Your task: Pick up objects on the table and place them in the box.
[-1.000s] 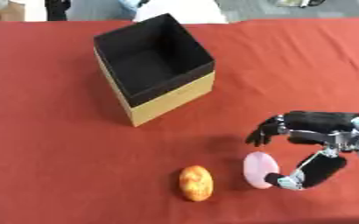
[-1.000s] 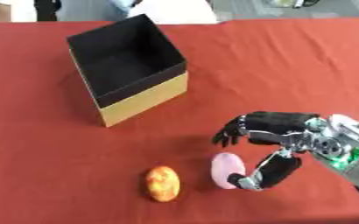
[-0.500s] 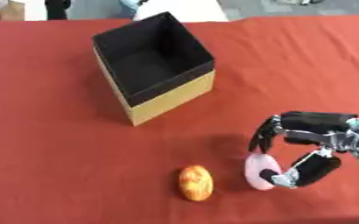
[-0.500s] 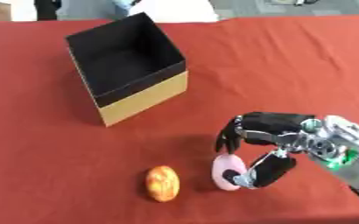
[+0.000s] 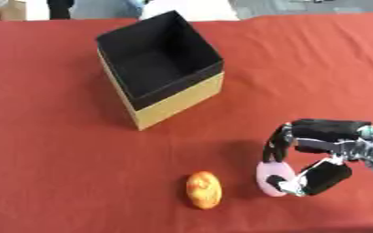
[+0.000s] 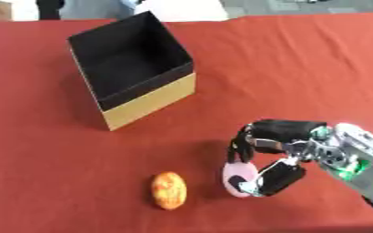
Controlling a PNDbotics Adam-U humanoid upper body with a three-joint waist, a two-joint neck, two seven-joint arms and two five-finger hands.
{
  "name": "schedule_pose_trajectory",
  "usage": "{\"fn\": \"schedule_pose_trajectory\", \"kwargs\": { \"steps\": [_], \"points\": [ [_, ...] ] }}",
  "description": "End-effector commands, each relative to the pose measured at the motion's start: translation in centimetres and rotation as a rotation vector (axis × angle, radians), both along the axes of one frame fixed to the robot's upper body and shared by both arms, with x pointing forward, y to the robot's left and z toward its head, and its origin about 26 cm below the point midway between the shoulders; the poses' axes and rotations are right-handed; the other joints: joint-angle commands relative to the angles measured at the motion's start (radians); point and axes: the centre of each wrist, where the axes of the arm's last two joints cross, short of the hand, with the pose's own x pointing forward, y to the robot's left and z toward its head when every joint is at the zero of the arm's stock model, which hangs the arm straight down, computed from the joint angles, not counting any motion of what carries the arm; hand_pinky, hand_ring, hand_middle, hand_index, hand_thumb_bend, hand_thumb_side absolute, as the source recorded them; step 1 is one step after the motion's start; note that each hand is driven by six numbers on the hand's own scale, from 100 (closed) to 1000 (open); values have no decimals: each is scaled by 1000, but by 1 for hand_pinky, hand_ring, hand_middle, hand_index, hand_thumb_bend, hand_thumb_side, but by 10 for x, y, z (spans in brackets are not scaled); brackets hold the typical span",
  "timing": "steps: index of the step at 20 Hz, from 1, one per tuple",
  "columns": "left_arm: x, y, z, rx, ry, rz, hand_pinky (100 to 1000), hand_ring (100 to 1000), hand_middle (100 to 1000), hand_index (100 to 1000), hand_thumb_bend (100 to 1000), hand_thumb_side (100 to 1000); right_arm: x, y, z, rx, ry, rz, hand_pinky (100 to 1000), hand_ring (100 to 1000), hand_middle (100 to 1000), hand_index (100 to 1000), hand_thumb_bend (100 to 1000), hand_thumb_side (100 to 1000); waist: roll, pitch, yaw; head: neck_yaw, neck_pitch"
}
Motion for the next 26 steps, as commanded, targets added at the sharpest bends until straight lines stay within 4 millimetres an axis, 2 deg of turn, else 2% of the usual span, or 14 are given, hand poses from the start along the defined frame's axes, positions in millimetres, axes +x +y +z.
{"fn": "schedule_pose_trajectory", "kwargs": {
  "steps": [1, 4, 7, 12, 13, 14, 18, 19, 20, 21, 26],
  "points": [
    [-2, 0, 10, 21, -32, -2, 621, 930, 787, 863, 100, 365, -2, -1, 6, -29, -6, -4, 753, 690, 617, 856, 179, 620, 3, -12, -1, -4, 5],
    [-2, 0, 10, 22, -31, -3, 621, 930, 786, 863, 100, 368, -2, -1, 5, -37, 3, -3, 738, 659, 573, 811, 190, 596, 3, -10, -1, -5, 5],
    [-2, 0, 10, 25, -29, -3, 621, 931, 787, 863, 100, 368, -2, -1, 5, -37, 6, -4, 737, 663, 581, 850, 182, 619, 4, -10, -1, -6, 5],
    [-2, 0, 9, 28, -27, -4, 620, 931, 788, 863, 100, 371, -2, -2, 5, -54, 12, -12, 738, 663, 579, 867, 177, 653, 4, -8, -3, -8, 5],
    [-2, 0, 9, 29, -26, -4, 619, 932, 788, 863, 100, 372, -2, -2, 5, -59, 12, -15, 739, 661, 575, 871, 168, 699, 4, -8, -4, -10, 5],
    [-2, 0, 9, 30, -25, -4, 619, 932, 788, 863, 100, 372, -2, -3, 6, -64, 11, -18, 739, 660, 573, 868, 173, 691, 4, -8, -5, -11, 5],
    [-2, 1, 9, 33, -24, -4, 618, 931, 789, 863, 100, 372, -2, -3, 6, -83, 18, -18, 736, 653, 566, 843, 221, 599, 5, -8, -6, -15, 5],
    [-2, 1, 9, 33, -24, -5, 618, 931, 789, 863, 100, 372, -2, -3, 5, -88, 21, -17, 733, 650, 564, 833, 260, 529, 5, -8, -6, -17, 5],
    [-2, 1, 9, 33, -24, -5, 618, 931, 789, 863, 100, 372, -2, -3, 5, -94, 25, -17, 733, 650, 564, 832, 266, 520, 6, -7, -6, -18, 5],
    [-2, 1, 9, 34, -24, -5, 617, 931, 789, 863, 100, 372, -2, -3, 5, -100, 28, -17, 730, 642, 556, 811, 312, 451, 6, -7, -7, -20, 5],
    [-2, 1, 9, 36, -23, -3, 616, 931, 789, 862, 100, 375, -2, -5, 5, -124, 28, -37, 707, 612, 530, 741, 390, 309, 8, -5, -8, -22, 5]
  ]
}}
